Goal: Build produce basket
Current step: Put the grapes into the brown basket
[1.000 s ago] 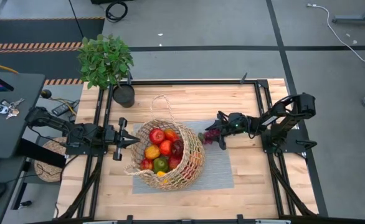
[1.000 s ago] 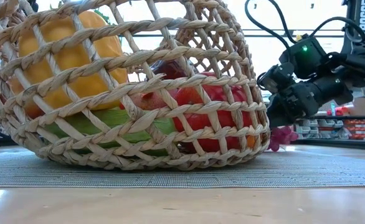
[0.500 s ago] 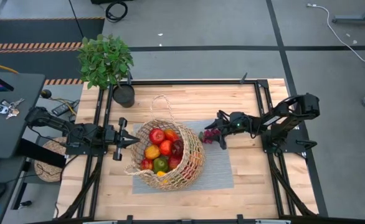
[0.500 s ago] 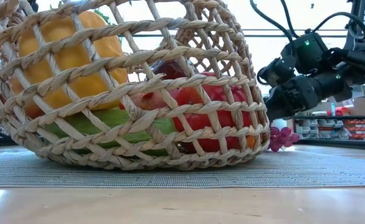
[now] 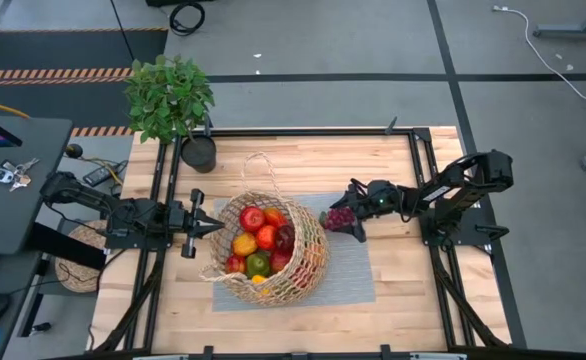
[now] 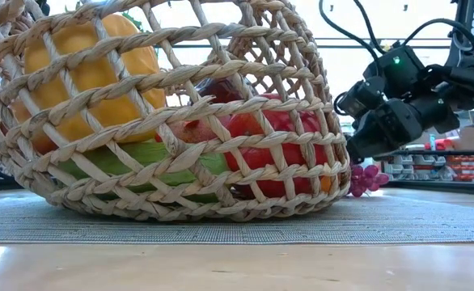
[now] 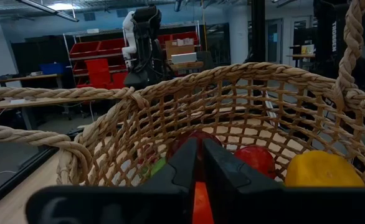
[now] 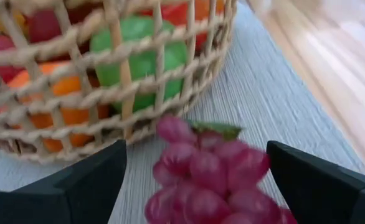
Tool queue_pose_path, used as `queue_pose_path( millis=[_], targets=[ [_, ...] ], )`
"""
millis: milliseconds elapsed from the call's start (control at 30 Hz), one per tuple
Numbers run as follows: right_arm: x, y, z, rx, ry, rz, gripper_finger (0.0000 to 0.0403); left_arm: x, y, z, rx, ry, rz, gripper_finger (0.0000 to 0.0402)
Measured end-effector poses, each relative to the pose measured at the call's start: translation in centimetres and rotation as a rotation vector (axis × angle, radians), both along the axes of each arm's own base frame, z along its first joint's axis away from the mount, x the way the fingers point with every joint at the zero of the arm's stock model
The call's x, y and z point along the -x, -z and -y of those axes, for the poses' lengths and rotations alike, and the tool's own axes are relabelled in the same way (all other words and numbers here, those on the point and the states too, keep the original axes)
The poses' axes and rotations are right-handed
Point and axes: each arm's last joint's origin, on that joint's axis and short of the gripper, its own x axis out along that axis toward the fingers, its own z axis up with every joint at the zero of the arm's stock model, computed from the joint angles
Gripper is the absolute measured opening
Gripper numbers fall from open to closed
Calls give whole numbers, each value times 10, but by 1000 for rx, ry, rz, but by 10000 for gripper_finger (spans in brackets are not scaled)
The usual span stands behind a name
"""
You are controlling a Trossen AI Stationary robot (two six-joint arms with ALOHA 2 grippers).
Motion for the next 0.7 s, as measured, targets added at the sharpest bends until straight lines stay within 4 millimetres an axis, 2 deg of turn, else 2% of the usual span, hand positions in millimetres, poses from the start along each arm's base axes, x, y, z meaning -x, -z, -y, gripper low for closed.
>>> queue_pose_path(
  millis=[267, 400, 700],
  targets=[
    [4, 11, 0, 93, 23, -120, 393, 0, 0, 0, 0, 0, 0, 29],
    [4, 12, -2, 103, 14, -126, 388, 0, 0, 0, 0, 0, 0, 29],
    [7, 15, 1, 119, 63, -179, 340, 0, 0, 0, 0, 0, 0, 34]
  ],
)
